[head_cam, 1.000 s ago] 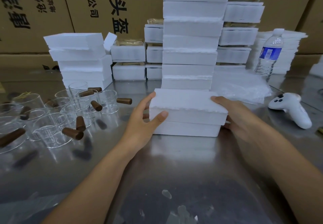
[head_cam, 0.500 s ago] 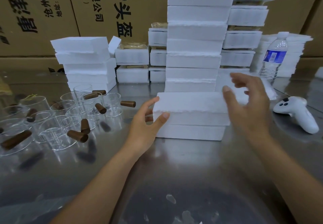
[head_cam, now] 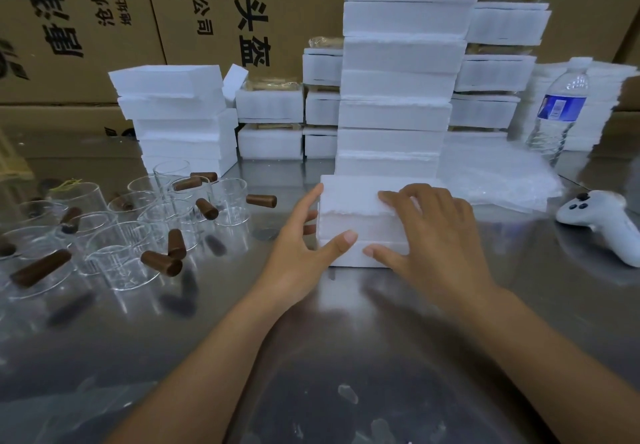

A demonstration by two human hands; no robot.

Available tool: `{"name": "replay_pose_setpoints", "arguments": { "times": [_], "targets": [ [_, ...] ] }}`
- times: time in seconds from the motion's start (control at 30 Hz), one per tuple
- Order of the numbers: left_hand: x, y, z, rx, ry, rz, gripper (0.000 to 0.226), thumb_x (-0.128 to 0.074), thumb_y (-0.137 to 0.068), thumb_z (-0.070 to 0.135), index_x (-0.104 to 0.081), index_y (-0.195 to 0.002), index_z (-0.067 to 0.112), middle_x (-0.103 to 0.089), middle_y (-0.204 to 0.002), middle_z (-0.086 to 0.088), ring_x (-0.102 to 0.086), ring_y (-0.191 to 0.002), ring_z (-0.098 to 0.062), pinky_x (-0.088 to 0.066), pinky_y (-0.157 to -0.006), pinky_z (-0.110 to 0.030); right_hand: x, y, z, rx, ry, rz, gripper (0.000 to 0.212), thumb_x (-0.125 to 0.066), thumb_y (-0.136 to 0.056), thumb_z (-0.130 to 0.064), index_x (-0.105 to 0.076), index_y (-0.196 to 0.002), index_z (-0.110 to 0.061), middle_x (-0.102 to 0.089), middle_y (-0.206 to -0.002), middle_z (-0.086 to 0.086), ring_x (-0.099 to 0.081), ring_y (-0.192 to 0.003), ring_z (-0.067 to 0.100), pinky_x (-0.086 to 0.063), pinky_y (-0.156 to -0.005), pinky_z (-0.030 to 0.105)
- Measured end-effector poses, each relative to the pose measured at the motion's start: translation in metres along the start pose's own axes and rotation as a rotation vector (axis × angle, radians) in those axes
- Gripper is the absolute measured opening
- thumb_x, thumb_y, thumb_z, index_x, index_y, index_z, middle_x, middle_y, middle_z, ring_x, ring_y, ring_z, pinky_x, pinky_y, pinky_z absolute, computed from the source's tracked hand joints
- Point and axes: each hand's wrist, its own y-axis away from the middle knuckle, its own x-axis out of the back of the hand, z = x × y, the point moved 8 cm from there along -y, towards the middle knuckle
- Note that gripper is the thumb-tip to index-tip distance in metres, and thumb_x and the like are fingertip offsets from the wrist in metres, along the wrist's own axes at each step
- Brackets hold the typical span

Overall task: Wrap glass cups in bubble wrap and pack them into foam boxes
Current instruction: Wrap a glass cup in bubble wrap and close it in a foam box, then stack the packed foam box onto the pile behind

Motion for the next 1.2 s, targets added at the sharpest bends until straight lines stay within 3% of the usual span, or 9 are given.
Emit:
{"name": "replay_pose_setpoints", "arguments": {
  "times": [0.17,0.47,0.77,1.03,1.2],
  "targets": [
    [-0.003,0.002,0.000,0.011,-0.001,0.023,0.068,-0.072,-0.082,0.023,-0.036,-0.140,0.025,-0.042,-0.138,0.004,-0.045,-0.107,0.003,-0.039,-0.062,0.003,-0.012,-0.009,0.004,-0.045,0.082,-0.034,0.064,-0.059,-0.082,-0.055,-0.043,-0.135,-0.024,-0.043,-0.134,0.004,-0.038,-0.126,0.026,-0.016,-0.108,0.047],
    [0.003,0.004,-0.005,0.078,-0.034,0.082,0.058,-0.070,-0.082,0.032,-0.040,-0.131,0.026,-0.045,-0.128,0.007,-0.050,-0.114,-0.008,-0.040,-0.074,-0.008,-0.035,-0.026,0.020,-0.092,0.123,-0.050,0.063,-0.051,-0.089,-0.050,-0.031,-0.142,-0.024,-0.035,-0.143,0.000,-0.027,-0.135,0.018,-0.001,-0.110,0.049],
    [-0.001,0.000,-0.011,0.064,-0.036,0.074,0.041,-0.072,-0.080,0.031,-0.047,-0.113,0.032,-0.050,-0.111,0.014,-0.053,-0.104,-0.007,-0.043,-0.075,-0.010,-0.049,-0.041,0.029,-0.103,0.137,-0.106,0.063,-0.046,-0.093,-0.048,-0.022,-0.145,-0.023,-0.027,-0.147,-0.001,-0.018,-0.139,0.017,-0.004,-0.112,0.054],
    [0.006,0.005,-0.009,0.101,0.069,0.138,0.006,-0.063,-0.089,0.015,-0.061,-0.088,0.021,-0.062,-0.089,0.003,-0.054,-0.076,0.000,-0.042,-0.069,-0.004,-0.049,-0.050,0.027,-0.154,0.141,-0.189,0.062,-0.047,-0.093,-0.047,-0.021,-0.143,-0.022,-0.028,-0.145,0.001,-0.020,-0.137,0.020,-0.007,-0.112,0.054],
    [0.010,0.011,-0.013,0.161,0.134,0.071,0.011,-0.057,-0.092,0.011,-0.062,-0.084,0.016,-0.061,-0.082,0.000,-0.056,-0.079,-0.011,-0.048,-0.076,-0.021,-0.039,-0.050,0.021,-0.166,0.117,-0.221,0.060,-0.047,-0.093,-0.046,-0.022,-0.142,-0.022,-0.030,-0.144,0.003,-0.025,-0.136,0.021,-0.004,-0.113,0.055]
  ]
}}
